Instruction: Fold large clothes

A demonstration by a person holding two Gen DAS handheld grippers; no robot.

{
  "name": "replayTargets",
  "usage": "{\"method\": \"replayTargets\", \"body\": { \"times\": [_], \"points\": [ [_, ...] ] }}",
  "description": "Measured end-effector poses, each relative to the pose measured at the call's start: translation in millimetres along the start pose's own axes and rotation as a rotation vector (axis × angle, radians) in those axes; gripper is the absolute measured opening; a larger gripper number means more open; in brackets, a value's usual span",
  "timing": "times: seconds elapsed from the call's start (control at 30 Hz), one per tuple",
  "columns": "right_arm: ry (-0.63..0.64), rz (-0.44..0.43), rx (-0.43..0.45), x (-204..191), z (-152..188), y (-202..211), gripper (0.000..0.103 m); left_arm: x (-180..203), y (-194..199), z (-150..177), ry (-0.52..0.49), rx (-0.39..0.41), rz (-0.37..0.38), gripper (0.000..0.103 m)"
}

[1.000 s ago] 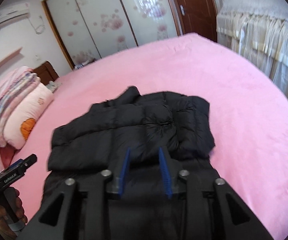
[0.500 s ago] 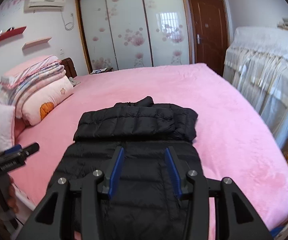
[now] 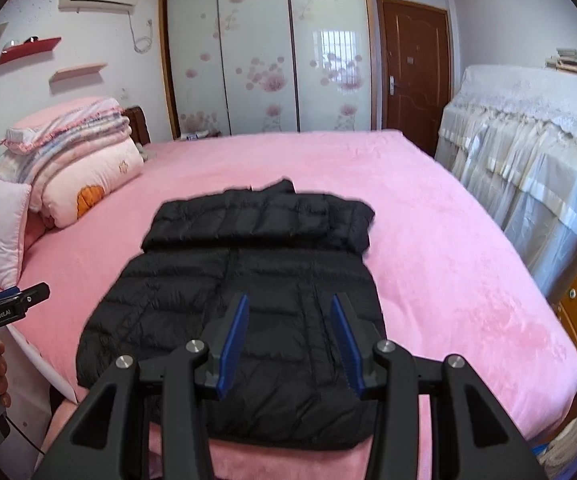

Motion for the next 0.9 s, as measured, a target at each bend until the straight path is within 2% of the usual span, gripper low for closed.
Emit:
{"method": "replayTargets", "body": {
  "times": [0.2,0.33,0.47,0.6,0.8,0.9],
  "points": [
    [-0.022,0.049,-0.113,20.0,38.6,-31.2,0.043,-14.6,-33.9,30.8,0.035,-0.076,0.014,0.103],
    [-0.082,0.062,-0.195,43.1,61.5,-52.6,0.043,-25.6,-62.6,54.0,0.055,-0.134,0.012,0.103],
    [-0.131,0.091,-0.239,65.8,76.1,-64.3,0.043,-34.5,-88.3,78.7,0.072,-0.203,0.023,0.103],
    [-0.167,0.125,-0.283,89.7,91.7,-73.3,0.046,-42.1,-109.7,102.1,0.138,-0.282,0.082,0.103],
    [-0.247,0.145,-0.346,122.0,113.9,-85.7,0.046,-47.6,-128.2,122.5,0.236,-0.327,0.142,0.103],
    [-0.297,0.13,-0.373,130.9,121.8,-92.9,0.047,-43.1,-132.2,125.5,0.231,-0.332,0.157,0.103]
  ]
}}
Point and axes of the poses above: each gripper's, at about its wrist camera, not at the fingertips, and y roughly against the way its jaws point, x to its right, z to its underside, the point moved 8 cm from there along -y, roughly the way its jaws point, and after that the axes turned 10 degrees about -y, right-handed, at the moved point
